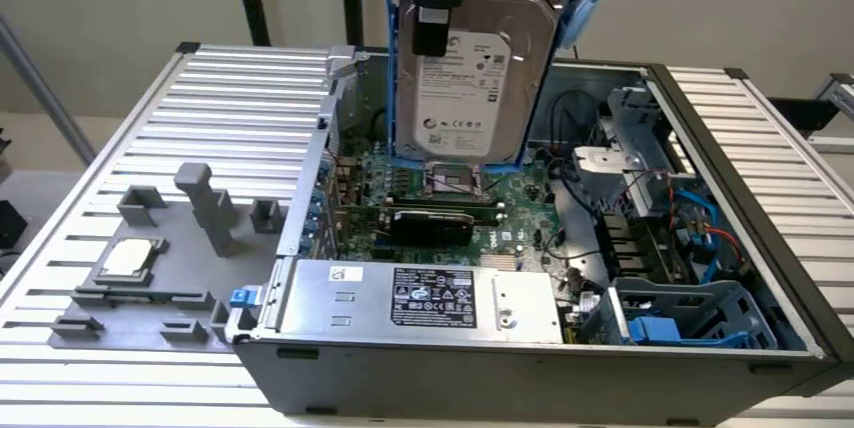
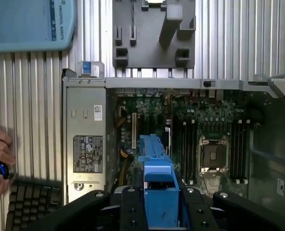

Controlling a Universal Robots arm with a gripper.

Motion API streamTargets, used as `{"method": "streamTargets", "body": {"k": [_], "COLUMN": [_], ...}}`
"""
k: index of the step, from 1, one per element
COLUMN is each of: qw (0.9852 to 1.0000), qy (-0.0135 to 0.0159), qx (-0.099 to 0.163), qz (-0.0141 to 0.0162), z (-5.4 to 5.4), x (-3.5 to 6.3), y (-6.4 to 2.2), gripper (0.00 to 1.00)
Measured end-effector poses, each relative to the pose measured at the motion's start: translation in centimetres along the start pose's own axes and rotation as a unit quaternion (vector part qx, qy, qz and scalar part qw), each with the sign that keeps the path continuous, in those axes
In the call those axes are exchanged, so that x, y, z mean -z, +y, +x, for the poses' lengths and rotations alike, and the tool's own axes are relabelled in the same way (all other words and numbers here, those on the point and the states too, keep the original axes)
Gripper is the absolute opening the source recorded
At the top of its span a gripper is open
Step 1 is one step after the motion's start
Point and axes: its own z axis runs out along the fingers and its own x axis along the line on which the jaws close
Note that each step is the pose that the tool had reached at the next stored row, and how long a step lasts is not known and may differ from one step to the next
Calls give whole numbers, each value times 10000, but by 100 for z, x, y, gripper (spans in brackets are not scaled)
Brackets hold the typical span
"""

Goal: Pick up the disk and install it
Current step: 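Pick up the disk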

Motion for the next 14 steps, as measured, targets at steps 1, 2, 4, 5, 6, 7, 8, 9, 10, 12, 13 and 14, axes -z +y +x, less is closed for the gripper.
{"method": "streamTargets", "body": {"k": [1, 2, 4, 5, 6, 7, 8, 9, 10, 12, 13, 14], "qw": [10000, 10000, 10000, 10000, 10000, 10000, 10000, 10000, 10000, 10000, 10000, 10000], "qy": [0, 0, 0, 0, 0, -1, 0, 0, 0, 0, 0, 0], "qx": [0, 0, 0, 0, 0, 0, 0, 0, 0, 0, 0, 0], "qz": [0, 0, 0, 0, 0, 0, 0, 0, 0, 0, 0, 0], "z": [18, 35, 71, 89, 106, 125, 143, 161, 179, 216, 234, 253], "x": [1, 2, 4, 5, 7, 8, 9, 11, 12, 14, 15, 16], "y": [-34, -67, -134, -169, -203, -239, -273, -307, -342, -410, -445, -479], "gripper": [0, 0, 0, 0, 0, 0, 0, 0, 0, 0, 0, 0]}}
